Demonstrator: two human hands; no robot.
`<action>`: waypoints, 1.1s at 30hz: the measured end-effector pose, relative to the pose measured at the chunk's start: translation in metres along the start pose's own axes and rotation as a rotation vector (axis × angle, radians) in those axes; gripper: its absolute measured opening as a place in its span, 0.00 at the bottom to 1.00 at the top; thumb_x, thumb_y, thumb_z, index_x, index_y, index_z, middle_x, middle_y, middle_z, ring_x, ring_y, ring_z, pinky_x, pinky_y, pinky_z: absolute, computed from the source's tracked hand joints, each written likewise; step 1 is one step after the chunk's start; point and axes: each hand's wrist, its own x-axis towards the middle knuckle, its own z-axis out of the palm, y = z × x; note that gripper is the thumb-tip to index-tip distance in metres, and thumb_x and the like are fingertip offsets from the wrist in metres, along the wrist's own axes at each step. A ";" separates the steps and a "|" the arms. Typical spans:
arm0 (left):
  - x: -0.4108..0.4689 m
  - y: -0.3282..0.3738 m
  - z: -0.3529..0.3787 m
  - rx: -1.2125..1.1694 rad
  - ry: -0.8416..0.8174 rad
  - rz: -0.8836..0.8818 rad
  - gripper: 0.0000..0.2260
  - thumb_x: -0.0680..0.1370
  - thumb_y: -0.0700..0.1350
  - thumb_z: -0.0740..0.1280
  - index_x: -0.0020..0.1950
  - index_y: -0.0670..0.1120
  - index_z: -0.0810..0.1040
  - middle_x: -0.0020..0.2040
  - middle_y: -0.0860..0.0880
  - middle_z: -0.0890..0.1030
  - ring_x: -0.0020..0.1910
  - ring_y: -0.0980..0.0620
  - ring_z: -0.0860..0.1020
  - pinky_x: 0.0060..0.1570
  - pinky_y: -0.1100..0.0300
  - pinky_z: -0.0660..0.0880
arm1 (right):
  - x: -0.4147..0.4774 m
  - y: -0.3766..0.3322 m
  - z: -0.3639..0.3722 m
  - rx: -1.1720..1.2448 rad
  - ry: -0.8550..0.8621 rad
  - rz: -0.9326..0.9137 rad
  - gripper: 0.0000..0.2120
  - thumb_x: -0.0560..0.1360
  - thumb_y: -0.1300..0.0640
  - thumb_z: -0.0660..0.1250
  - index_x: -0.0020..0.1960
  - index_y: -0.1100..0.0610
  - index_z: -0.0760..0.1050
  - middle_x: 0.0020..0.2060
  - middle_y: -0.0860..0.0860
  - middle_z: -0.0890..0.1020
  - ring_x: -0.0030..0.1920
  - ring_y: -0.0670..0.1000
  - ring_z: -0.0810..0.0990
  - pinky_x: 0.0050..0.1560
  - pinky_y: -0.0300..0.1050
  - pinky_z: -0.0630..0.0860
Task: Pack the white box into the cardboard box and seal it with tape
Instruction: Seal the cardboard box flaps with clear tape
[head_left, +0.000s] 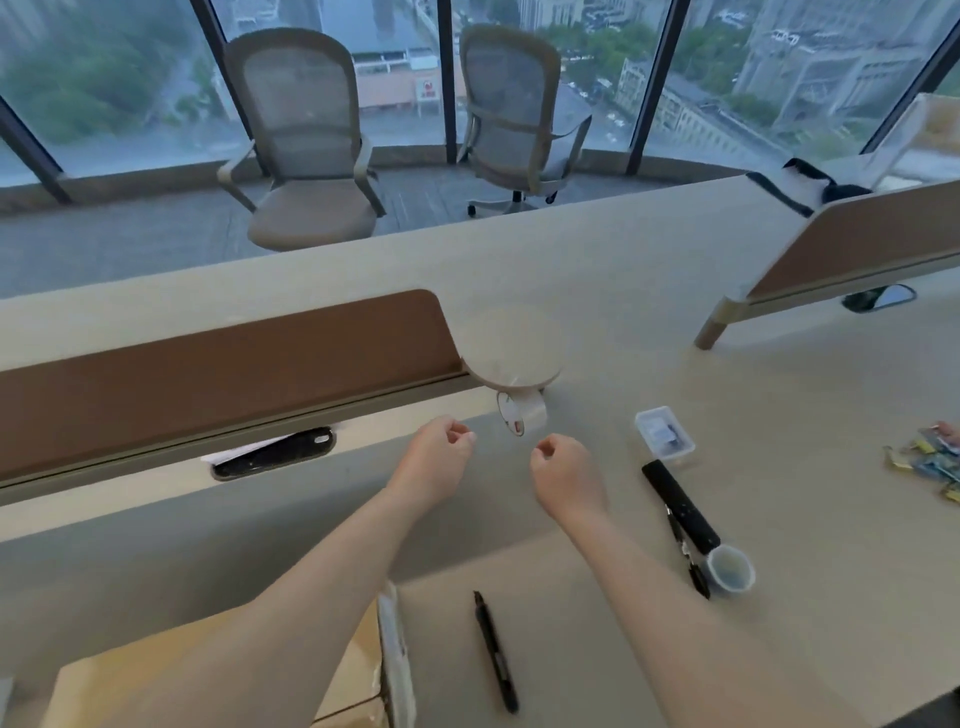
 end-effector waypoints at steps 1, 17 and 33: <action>0.010 0.004 0.006 -0.015 0.010 -0.016 0.04 0.80 0.46 0.64 0.50 0.47 0.76 0.44 0.49 0.78 0.42 0.49 0.77 0.37 0.60 0.72 | 0.013 0.002 0.000 0.020 -0.002 0.020 0.08 0.76 0.56 0.60 0.45 0.58 0.77 0.47 0.55 0.80 0.49 0.58 0.79 0.49 0.51 0.76; 0.106 0.019 0.062 -0.108 -0.002 -0.157 0.04 0.78 0.47 0.65 0.51 0.49 0.77 0.51 0.51 0.81 0.53 0.49 0.80 0.59 0.50 0.77 | 0.120 -0.010 0.027 0.535 0.013 0.287 0.16 0.75 0.56 0.66 0.63 0.57 0.73 0.55 0.52 0.81 0.54 0.56 0.80 0.56 0.50 0.76; 0.120 0.027 0.084 -0.433 -0.022 -0.379 0.05 0.71 0.44 0.73 0.43 0.46 0.78 0.46 0.46 0.84 0.45 0.46 0.79 0.44 0.58 0.71 | 0.124 -0.015 0.015 0.689 -0.058 0.396 0.06 0.74 0.63 0.67 0.39 0.57 0.78 0.30 0.48 0.76 0.30 0.47 0.70 0.30 0.40 0.67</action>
